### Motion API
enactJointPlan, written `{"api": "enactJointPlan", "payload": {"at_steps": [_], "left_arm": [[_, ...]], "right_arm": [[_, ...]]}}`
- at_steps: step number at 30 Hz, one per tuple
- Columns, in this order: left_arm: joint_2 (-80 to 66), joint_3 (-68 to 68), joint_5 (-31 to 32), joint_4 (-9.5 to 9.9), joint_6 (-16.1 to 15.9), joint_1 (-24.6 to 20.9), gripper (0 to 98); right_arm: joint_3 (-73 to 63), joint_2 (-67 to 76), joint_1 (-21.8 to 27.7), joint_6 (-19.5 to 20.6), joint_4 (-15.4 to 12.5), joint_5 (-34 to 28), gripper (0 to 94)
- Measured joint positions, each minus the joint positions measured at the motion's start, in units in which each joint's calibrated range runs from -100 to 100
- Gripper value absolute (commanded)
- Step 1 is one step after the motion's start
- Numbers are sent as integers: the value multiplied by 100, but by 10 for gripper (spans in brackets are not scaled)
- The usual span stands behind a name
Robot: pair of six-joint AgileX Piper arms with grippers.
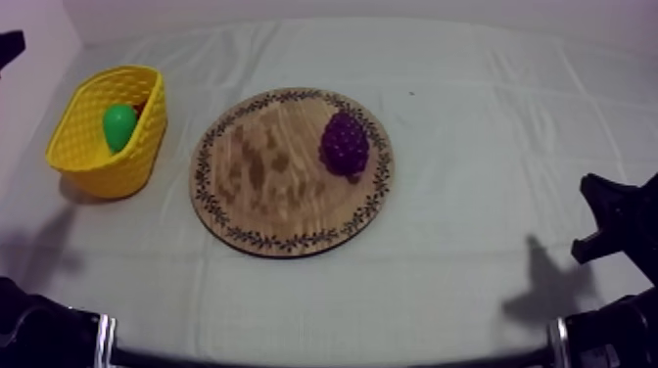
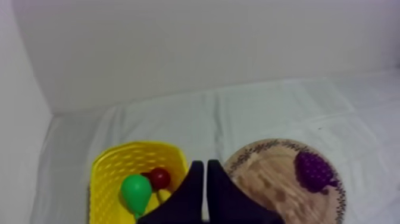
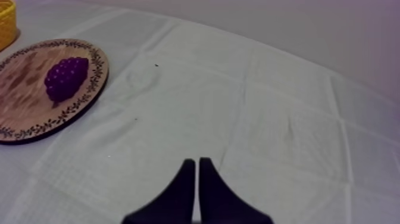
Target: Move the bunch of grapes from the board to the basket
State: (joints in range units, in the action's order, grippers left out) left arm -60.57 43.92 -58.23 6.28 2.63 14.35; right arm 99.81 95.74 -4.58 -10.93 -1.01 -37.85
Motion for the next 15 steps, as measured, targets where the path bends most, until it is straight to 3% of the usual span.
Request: {"api": "enactJointPlan", "payload": {"at_steps": [9, 15], "left_arm": [[1118, -1458, -533, 233, 484, 825, 0], [1912, -2260, -925, 502, 839, 1384, 0]], "right_arm": [[0, 0, 0, -4, 0, 0, 4], [0, 0, 0, -4, 0, 0, 4]]}}
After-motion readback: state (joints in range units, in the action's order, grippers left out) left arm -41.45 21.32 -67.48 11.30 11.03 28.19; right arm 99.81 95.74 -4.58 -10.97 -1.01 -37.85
